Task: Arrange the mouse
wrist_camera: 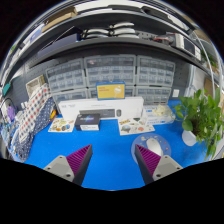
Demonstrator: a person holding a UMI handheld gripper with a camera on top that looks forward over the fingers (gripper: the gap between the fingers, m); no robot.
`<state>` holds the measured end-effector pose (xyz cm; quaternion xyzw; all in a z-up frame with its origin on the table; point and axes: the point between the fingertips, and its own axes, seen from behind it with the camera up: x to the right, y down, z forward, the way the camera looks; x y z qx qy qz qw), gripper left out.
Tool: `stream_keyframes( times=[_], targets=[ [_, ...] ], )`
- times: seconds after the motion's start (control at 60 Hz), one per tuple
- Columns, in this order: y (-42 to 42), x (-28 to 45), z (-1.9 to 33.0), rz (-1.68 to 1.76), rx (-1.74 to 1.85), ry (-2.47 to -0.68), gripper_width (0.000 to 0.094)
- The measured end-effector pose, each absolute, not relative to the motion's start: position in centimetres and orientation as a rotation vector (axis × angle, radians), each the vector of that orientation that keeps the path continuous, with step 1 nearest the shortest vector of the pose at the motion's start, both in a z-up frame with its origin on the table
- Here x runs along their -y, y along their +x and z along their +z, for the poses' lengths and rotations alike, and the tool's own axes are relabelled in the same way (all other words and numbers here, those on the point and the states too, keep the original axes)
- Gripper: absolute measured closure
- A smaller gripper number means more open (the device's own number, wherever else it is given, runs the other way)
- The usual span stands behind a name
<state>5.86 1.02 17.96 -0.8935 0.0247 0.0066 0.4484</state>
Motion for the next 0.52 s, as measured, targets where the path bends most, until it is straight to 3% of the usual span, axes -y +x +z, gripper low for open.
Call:
stream_keyframes(
  times=[0.517],
  targets=[
    [-0.1, 2.5, 17.6, 0.001, -0.005, -2.238, 0.0062]
  ],
)
